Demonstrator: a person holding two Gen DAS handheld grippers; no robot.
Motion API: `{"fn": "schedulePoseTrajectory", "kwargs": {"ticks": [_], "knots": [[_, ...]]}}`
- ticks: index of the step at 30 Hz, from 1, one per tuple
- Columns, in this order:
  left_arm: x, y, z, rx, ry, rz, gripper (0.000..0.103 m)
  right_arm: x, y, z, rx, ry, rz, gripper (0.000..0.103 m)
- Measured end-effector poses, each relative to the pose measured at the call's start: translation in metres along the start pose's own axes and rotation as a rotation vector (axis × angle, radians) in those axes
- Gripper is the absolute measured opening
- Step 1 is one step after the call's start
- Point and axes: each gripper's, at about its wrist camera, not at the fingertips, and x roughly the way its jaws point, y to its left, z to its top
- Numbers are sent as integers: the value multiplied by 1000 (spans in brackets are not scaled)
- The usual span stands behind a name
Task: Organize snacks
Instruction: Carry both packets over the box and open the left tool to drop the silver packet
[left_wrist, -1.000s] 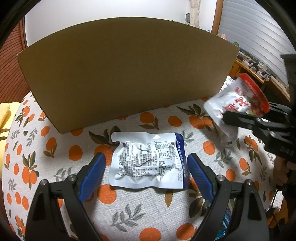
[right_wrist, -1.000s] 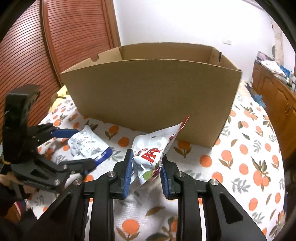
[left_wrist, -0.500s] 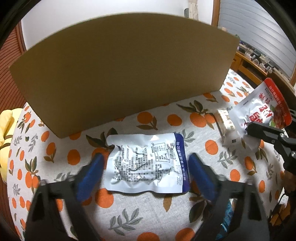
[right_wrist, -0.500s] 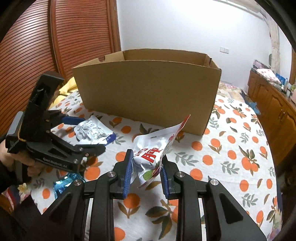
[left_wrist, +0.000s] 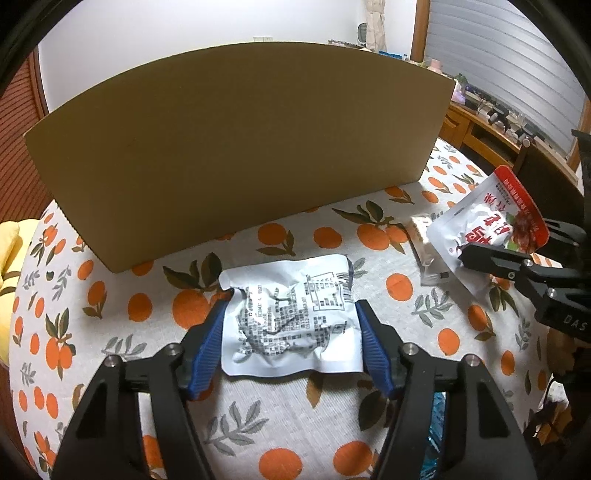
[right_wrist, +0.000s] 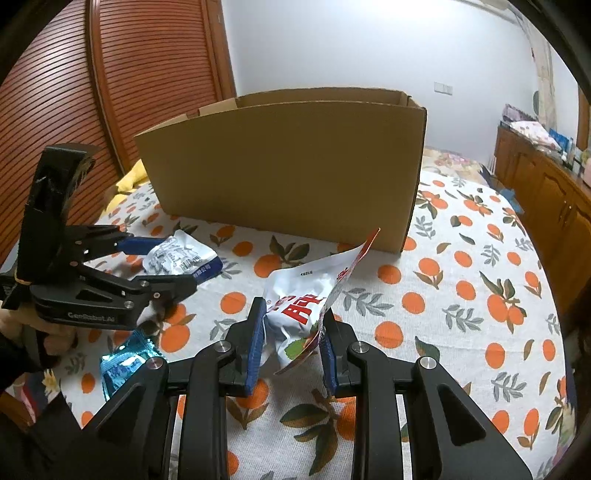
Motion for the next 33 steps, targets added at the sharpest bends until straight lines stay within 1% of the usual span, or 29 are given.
{"fn": "schedulePoseTrajectory", "kwargs": {"ticks": [10, 16, 24, 33], "knots": [[-26, 8, -7, -40, -48, -23, 67, 2, 2, 0, -12, 6, -5, 26], [-49, 10, -9, -38, -92, -29, 67, 0, 2, -1, -1, -3, 1, 26], [-69, 11, -9, -38, -144, -44, 67, -1, 1, -1, 0, -10, 0, 26], [-86, 13, 5, -35, -193, -42, 67, -3, 2, -1, -7, -24, -8, 26]]}}
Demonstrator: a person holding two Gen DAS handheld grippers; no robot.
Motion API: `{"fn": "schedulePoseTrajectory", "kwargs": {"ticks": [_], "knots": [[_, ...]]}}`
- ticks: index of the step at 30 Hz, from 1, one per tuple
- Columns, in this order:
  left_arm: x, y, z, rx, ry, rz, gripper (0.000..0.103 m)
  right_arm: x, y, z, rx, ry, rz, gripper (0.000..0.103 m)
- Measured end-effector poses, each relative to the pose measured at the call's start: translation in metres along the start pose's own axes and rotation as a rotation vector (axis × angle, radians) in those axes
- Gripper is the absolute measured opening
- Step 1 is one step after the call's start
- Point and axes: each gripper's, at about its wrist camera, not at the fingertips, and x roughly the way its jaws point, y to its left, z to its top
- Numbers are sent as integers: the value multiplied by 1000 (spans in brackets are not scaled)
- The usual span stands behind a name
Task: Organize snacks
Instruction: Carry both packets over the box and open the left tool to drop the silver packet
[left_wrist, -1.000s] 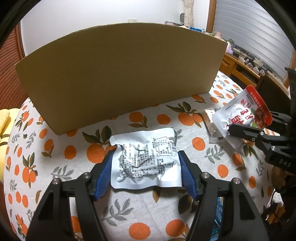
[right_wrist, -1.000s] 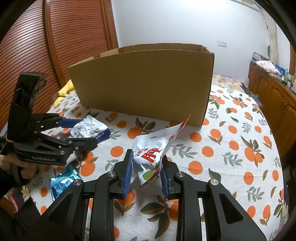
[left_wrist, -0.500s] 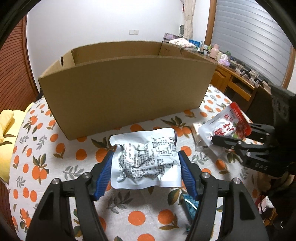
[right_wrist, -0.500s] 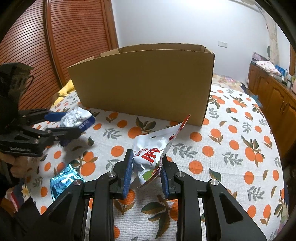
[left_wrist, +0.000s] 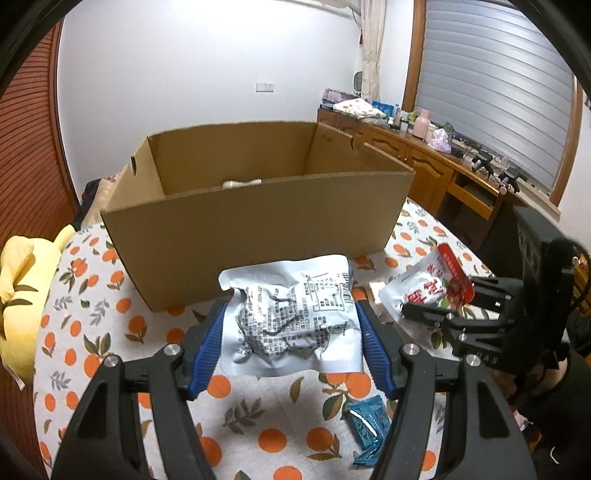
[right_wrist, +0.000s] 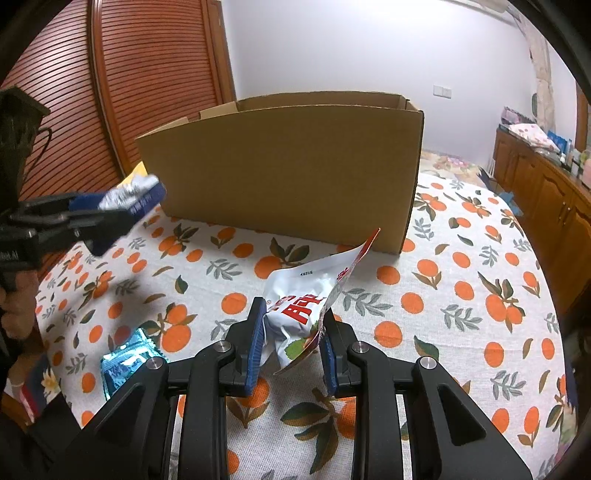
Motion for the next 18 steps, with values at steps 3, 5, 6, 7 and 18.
{"fn": "schedulePoseTrajectory", "kwargs": {"ticks": [3, 5, 6, 7, 18], "knots": [[-2, 2, 9, 3, -13, 5, 67, -2, 0, 1, 2, -2, -4, 26], [-4, 3, 15, 5, -22, 8, 67, -4, -1, 5, 4, -2, -7, 26], [-5, 4, 19, 6, -26, 10, 67, -6, -2, 8, 3, -9, -11, 26], [-6, 5, 22, 6, -29, 9, 67, -8, -2, 11, 2, -14, -11, 26], [-10, 7, 59, 36, -73, 32, 67, -40, 8, 63, -61, -116, -19, 26]]}}
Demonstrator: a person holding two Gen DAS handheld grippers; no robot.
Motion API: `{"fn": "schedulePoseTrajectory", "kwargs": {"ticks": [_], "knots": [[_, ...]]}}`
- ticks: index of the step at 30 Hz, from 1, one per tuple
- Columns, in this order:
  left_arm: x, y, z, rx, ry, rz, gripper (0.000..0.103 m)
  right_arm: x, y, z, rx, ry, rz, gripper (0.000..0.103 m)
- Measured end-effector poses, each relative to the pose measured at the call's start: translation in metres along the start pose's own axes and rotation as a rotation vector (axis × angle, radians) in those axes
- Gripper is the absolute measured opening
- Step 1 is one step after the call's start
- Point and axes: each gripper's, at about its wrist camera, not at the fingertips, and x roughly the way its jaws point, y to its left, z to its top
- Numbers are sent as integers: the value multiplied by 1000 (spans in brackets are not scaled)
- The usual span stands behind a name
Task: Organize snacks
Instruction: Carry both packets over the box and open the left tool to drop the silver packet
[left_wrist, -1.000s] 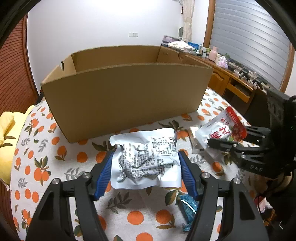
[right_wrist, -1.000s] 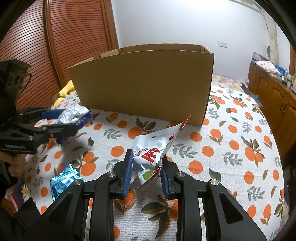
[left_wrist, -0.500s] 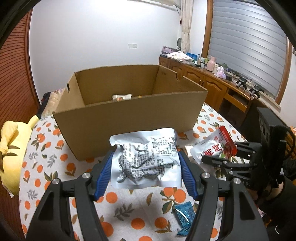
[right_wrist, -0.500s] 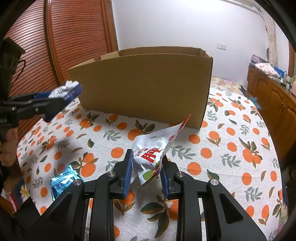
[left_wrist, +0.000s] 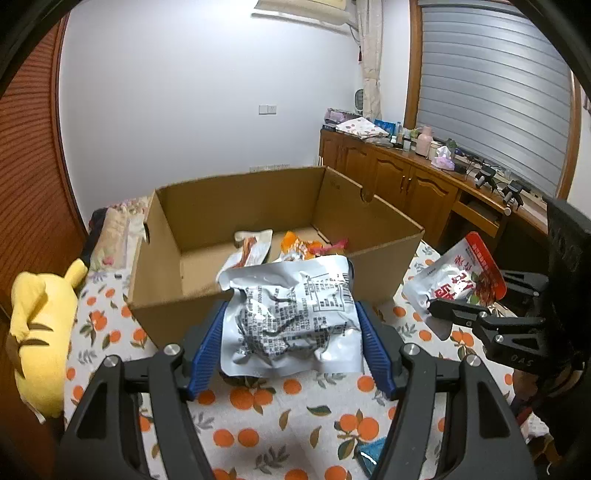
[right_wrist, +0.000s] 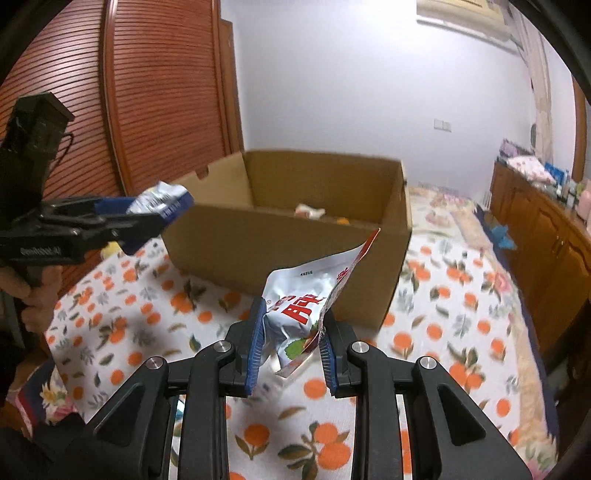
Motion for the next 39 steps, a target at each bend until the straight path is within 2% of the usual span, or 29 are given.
{"fn": "schedulePoseTrajectory", "kwargs": {"ticks": [10, 18, 30, 39], "knots": [[6, 2, 27, -4, -20, -2, 68, 8, 11, 38, -58, -30, -4, 26], [10, 4, 44, -4, -32, 10, 68, 14, 17, 56, -83, -45, -6, 26], [40, 25, 50, -67, 35, 27, 69, 34, 4, 72, -75, -22, -40, 26], [61, 39, 46, -82, 65, 96, 72, 55, -17, 73, 5, 15, -45, 26]]}}
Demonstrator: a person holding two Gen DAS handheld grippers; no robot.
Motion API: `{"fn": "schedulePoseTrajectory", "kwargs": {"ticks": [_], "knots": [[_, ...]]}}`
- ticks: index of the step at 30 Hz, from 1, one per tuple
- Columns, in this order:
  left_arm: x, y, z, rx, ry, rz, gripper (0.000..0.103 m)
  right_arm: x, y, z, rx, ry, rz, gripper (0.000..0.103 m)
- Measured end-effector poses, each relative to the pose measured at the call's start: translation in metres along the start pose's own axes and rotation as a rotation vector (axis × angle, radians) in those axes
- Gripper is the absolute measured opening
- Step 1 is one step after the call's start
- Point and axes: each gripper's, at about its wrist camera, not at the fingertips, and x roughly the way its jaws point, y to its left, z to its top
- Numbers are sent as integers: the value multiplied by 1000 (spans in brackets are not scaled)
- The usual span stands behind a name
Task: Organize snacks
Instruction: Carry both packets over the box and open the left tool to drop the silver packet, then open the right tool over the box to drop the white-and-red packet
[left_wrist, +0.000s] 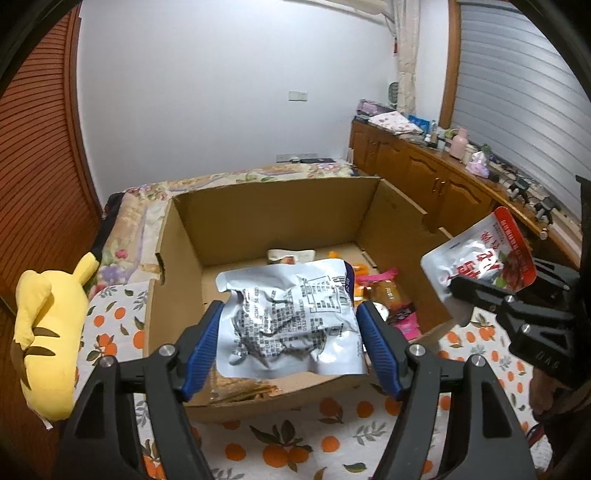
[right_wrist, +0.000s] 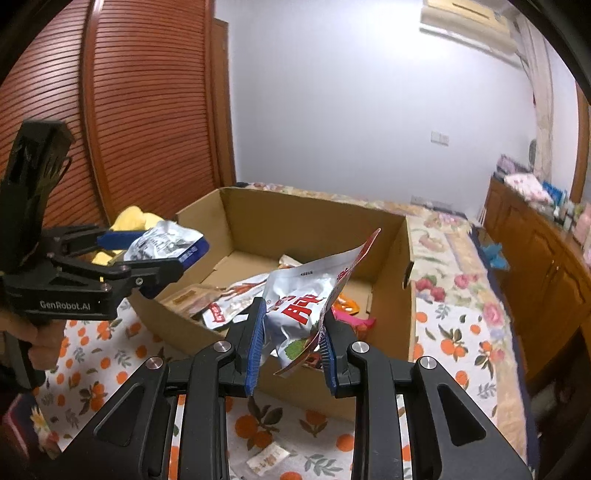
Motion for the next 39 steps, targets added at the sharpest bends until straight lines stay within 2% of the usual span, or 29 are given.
{"fn": "schedulePoseTrajectory", "kwargs": {"ticks": [7, 16, 28, 33, 36, 37, 39], "knots": [[9, 5, 1, -21, -3, 10, 73, 11, -11, 6, 55, 18, 22, 26], [6, 5, 1, -17, -24, 2, 79, 31, -20, 10, 91, 55, 11, 26], [-3, -5, -1, 30, -33, -19, 79, 48, -12, 7, 67, 94, -8, 26], [-4, -8, -3, 38, -34, -25, 79, 47, -13, 8, 76, 87, -3, 29], [-5, -11, -4, 48, -35, -20, 80, 47, -11, 9, 69, 86, -8, 34], [-5, -11, -5, 50, -36, -19, 80, 46, -11, 9, 65, 84, -15, 39], [-6, -13, -6, 50, -37, -21, 80, 45, -11, 9, 62, 82, -15, 40]]}}
